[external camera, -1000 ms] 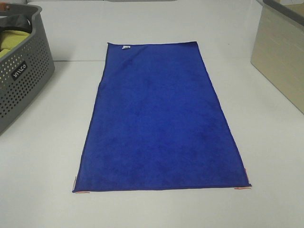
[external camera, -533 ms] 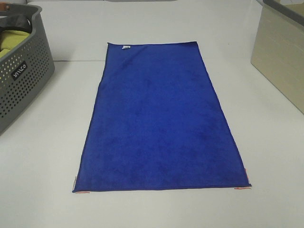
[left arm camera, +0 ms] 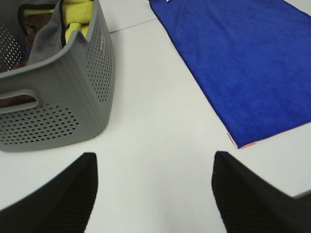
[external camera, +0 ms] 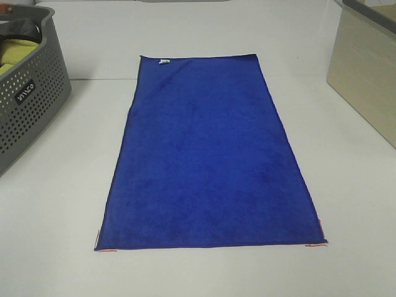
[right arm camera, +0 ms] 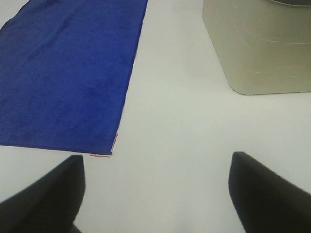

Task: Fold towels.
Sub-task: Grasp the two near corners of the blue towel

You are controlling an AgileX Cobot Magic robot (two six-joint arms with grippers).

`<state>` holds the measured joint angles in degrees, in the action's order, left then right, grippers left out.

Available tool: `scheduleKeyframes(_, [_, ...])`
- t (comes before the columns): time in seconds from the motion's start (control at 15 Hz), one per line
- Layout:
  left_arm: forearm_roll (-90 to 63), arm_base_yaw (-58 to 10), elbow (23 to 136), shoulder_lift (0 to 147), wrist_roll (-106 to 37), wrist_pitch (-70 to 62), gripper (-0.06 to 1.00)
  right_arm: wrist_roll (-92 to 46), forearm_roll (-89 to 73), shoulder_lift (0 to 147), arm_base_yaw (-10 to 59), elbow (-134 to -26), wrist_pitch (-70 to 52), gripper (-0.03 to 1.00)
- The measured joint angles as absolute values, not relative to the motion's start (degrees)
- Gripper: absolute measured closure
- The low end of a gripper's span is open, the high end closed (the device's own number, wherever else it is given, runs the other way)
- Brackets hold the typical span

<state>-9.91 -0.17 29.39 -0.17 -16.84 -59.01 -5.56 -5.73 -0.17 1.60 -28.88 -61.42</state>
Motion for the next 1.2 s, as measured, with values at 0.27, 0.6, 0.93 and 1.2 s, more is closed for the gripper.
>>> scheduleKeyframes(0.27, [-10.3,-0.2,28.9,5.8,-7.2,-43.1,0.3,-1.3,-5.7,10.3,1.6,-30.1,-52.8,0.23])
scheduleKeyframes(0.6, [-23.9,-0.2,27.0,33.7,-0.7,-33.2,0.3,4.9,-7.6,36.4,1.6,-32.1,-46.8,0.27])
scheduleKeyframes(0.93, [-45.6,-0.2,29.5,64.3,-25.2,-33.0,0.3,2.2,-9.7,63.7,1.6,-39.1,-45.9,0.29])
scheduleKeyframes(1.2, [-57.8,-0.2,32.7,83.1,-39.2,-33.2,0.3,-8.4,-19.9,80.8,1.6,-41.3,-42.6,0.29])
